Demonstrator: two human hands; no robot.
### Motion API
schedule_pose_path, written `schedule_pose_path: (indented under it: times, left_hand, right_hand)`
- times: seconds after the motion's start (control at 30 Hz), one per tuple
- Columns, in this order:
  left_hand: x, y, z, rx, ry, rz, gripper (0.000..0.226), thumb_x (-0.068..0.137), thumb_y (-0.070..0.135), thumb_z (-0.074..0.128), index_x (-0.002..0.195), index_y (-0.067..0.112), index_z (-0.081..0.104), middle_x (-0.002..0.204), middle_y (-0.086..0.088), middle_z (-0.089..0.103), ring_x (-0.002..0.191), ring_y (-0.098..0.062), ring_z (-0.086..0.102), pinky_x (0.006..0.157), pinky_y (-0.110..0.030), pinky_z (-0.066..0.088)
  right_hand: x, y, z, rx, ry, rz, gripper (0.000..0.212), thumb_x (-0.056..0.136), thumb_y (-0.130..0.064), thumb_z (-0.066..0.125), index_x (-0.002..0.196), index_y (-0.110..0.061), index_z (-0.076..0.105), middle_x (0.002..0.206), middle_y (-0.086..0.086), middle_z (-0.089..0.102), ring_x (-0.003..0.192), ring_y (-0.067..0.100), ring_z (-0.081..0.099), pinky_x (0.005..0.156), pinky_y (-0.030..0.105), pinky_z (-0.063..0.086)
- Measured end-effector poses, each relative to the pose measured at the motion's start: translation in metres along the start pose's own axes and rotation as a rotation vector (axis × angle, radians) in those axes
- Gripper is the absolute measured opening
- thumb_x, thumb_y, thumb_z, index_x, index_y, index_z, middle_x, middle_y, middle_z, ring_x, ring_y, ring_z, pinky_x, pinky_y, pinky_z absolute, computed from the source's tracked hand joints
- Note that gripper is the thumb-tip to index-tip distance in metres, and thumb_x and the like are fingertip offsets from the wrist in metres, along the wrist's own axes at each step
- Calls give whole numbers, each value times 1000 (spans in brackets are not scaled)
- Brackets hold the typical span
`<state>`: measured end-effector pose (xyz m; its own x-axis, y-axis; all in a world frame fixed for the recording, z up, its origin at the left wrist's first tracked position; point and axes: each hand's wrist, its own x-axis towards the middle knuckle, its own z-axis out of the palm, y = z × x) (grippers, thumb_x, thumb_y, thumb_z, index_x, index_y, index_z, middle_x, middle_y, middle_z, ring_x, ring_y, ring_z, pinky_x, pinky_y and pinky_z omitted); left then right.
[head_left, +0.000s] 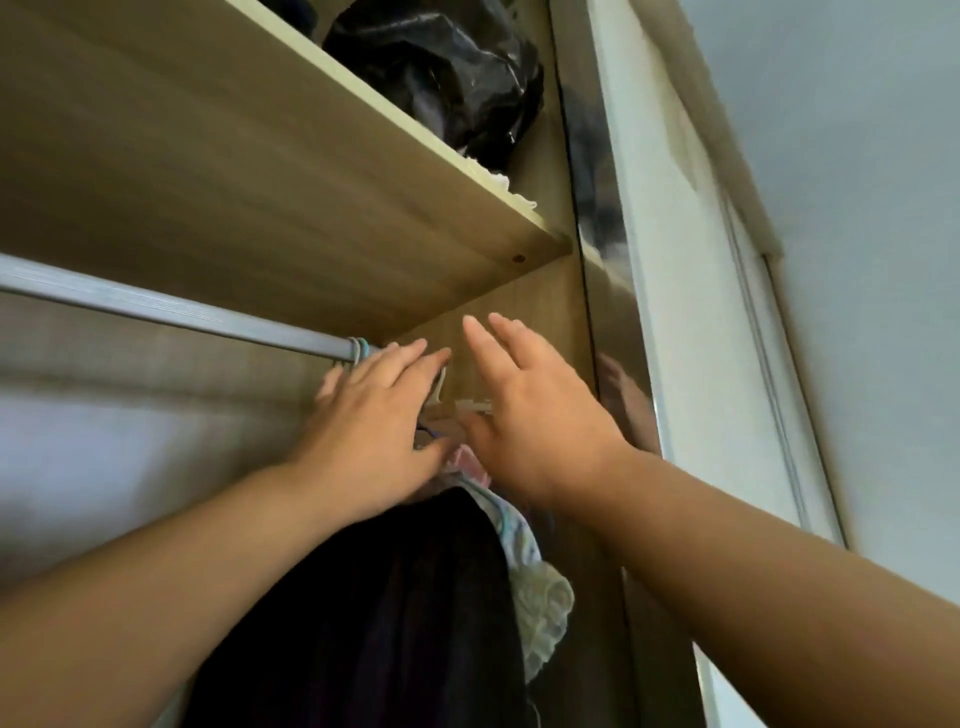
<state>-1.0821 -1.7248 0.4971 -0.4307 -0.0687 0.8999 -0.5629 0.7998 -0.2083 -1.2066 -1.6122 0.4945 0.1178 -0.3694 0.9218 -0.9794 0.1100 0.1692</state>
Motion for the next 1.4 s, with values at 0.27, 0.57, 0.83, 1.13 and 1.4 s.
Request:
schedule_pose_path:
  times: [0.27,0.57,0.83,1.13,1.4]
  left_hand:
    - [-41,175,-31,-248,2,176,77,81,62,52,144,40,12,155,9,21,142,-17,20,113,-46,19]
    - [-130,439,-3,-641,-324,391,80,81,58,53,147,32,17,154,3,22,140,-17,20,111,-48,24]
    - [-216,624,18,-918,-610,538,83,82,63,49,149,31,11,157,1,16,142,-21,17,113,-50,21]
    - [-288,745,108,-974,-941,821,80,84,59,50,148,31,12,158,1,8,143,-23,13,114,-50,18]
    - [-285,829,238,-1047,-1063,914,75,81,57,46,147,33,20,157,5,13,142,-20,16,115,-46,19]
  right_hand:
    - [-149,56,-134,-344,-173,137,80,86,-47,55,149,-32,6,156,1,20,141,24,22,111,44,25]
    - [-378,125,-283,-595,-581,525,83,86,-49,54,147,-35,1,156,2,14,140,24,23,112,42,24]
    - [-543,153,-381,-712,-798,902,81,87,-51,52,147,-37,0,156,0,9,140,22,22,112,43,23]
    - [-671,202,-395,-753,-960,1275,73,83,-47,53,144,-38,12,154,-1,16,138,23,26,111,47,22]
    - [-770,286,-331,-742,-944,1609,71,84,-49,52,145,-40,16,154,2,20,136,26,31,110,51,25]
